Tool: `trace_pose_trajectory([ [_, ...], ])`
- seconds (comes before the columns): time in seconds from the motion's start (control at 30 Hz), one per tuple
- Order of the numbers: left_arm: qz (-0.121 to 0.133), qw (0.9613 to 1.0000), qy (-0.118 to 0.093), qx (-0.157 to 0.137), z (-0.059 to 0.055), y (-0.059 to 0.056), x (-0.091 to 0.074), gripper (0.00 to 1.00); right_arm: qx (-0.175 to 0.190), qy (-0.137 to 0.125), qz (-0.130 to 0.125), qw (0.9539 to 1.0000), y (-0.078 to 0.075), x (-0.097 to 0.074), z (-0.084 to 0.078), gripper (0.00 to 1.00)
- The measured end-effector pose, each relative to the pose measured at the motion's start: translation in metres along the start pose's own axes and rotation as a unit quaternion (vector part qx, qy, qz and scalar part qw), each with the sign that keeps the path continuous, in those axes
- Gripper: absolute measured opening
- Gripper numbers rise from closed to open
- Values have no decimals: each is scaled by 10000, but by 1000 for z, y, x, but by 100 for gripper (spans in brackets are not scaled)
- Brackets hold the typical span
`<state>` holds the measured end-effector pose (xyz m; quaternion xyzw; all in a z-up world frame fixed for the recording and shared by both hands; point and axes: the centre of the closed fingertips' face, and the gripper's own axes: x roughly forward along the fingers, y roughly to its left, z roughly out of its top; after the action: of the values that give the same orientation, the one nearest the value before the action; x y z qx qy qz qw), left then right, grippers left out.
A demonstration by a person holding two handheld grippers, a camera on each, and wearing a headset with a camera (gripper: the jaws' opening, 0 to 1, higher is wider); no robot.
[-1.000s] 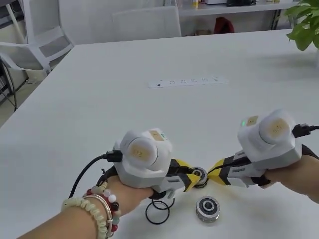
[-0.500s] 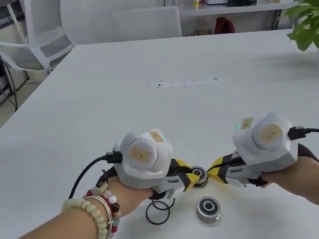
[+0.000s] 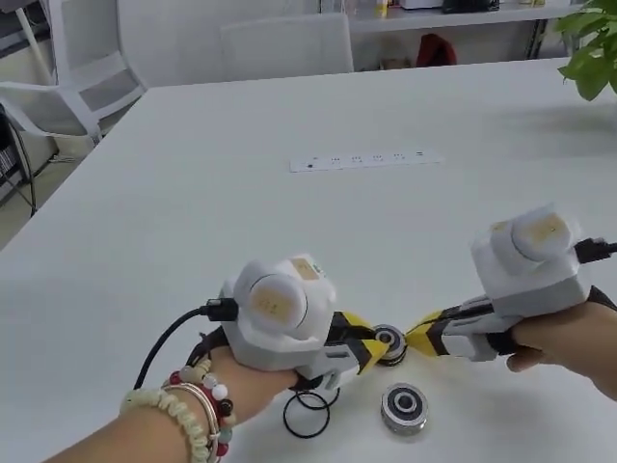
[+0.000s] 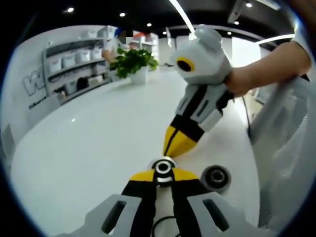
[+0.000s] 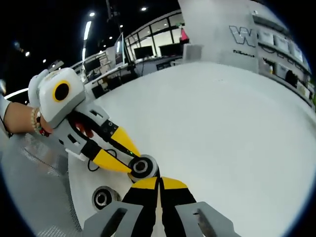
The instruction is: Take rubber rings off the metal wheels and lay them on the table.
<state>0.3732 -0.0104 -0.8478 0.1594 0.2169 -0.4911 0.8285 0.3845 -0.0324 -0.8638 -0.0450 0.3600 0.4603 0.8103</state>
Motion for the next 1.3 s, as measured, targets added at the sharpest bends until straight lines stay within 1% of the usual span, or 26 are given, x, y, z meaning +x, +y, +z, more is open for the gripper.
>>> trace_pose_trajectory([
  [0.03,-3,10000,-2,7,0,0,0,12,21,-13,17,10000,-1,-1,0,0],
  [0.07,-2,10000,1,24,0,0,0,12,167,-55,68,9998,3,-2,0,0],
  [0.13,0,10000,4,40,0,-1,0,12,322,-98,123,9994,3,-3,1,0],
  [0.2,-14,10000,0,39,0,-1,0,12,637,-129,222,9976,6,-4,1,0],
  [0.23,-20,10000,-2,37,0,-1,0,11,844,-173,289,9959,7,-5,3,0],
  [0.3,-28,10000,0,49,0,-1,0,11,1051,-231,375,9935,4,-7,5,0],
  [0.4,-37,10000,6,75,0,-2,0,11,1083,-214,373,9932,8,-7,3,0],
  [0.5,-44,10000,6,76,0,-2,0,11,1243,-241,416,9911,11,-9,5,0],
  [0.53,-47,10000,5,71,0,-2,0,11,1389,-210,422,9892,13,-9,4,0],
  [0.6,-57,10000,4,72,0,-2,-1,11,1370,-214,440,9894,14,-9,4,0],
  [0.63,-62,9999,6,78,0,-2,-1,11,1395,-260,490,9887,15,-10,6,0],
  [0.67,-66,9999,10,105,0,-3,-1,11,1492,-201,465,9875,16,-10,4,0],
  [0.73,-62,9999,16,103,0,-3,-1,10,1442,-215,469,9882,17,-9,5,0],
  [1.0,-55,9999,19,104,0,-3,-1,10,1485,-207,456,9876,18,-9,7,0],
  [1.3,-53,9999,3,98,0,-2,0,10,1373,-157,413,9895,18,-8,9,0],
])
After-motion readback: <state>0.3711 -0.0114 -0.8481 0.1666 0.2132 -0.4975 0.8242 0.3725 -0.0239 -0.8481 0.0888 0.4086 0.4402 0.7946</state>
